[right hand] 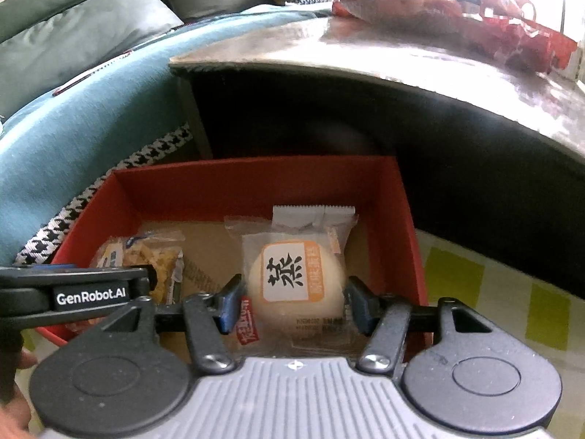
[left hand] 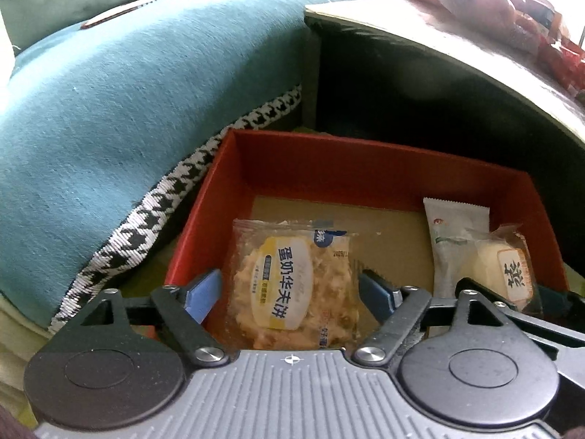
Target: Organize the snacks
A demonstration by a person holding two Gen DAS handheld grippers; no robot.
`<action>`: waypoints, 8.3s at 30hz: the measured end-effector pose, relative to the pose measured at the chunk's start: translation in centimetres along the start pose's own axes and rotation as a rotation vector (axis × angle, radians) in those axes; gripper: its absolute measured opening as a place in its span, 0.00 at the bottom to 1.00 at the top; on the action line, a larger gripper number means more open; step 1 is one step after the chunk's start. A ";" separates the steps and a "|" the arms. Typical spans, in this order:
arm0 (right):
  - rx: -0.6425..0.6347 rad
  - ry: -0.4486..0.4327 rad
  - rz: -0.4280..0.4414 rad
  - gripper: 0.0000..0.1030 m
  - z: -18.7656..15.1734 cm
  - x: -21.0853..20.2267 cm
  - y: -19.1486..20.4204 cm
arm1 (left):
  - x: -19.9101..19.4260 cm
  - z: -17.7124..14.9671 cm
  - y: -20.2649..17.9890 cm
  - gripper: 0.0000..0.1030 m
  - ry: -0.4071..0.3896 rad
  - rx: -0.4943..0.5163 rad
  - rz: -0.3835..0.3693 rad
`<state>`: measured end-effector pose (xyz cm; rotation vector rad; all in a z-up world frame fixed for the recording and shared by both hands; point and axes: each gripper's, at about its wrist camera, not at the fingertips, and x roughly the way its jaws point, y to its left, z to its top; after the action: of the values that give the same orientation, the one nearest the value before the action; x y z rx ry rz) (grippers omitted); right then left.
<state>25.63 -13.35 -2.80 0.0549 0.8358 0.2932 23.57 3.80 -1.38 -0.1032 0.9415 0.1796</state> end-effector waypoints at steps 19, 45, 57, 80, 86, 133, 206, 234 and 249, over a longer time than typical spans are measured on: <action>0.036 -0.114 0.004 0.68 1.6 -4.1 -1.4 | -2.5 0.3 0.8 0.86 -0.027 -0.038 -0.046; 0.099 0.029 -0.159 0.68 -4.8 -11.6 -6.0 | -8.3 -6.1 -2.7 0.87 0.007 0.099 -0.187; 0.182 0.085 -0.231 0.68 -8.7 -14.3 -10.5 | -7.2 -10.3 -9.5 0.87 0.113 0.237 -0.254; 0.174 0.172 -0.199 0.68 -9.4 -12.0 -10.6 | -5.0 -11.8 -12.7 0.80 0.152 0.343 -0.200; 0.158 0.215 -0.203 0.68 -9.7 -10.9 -10.5 | -5.9 -11.5 -10.8 0.70 0.177 0.318 -0.247; 0.039 0.288 -0.171 0.53 -10.6 -8.8 -9.1 | -6.7 -11.3 -8.6 0.93 0.226 0.288 -0.256; 0.047 0.031 -0.023 0.49 -3.9 -12.0 -5.2 | -11.6 -5.2 -4.5 0.73 0.005 0.122 -0.271; 0.057 -0.023 0.053 0.49 1.9 -4.6 -2.8 | -6.7 1.1 -2.0 0.72 -0.064 0.031 -0.172; 0.013 -0.018 0.037 0.49 2.1 -1.9 -1.8 | -4.7 1.7 -1.3 0.72 -0.044 0.030 -0.126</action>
<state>26.43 -15.41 -0.29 0.0851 0.8193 0.3215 22.46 2.31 3.44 -0.1300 0.8906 0.0517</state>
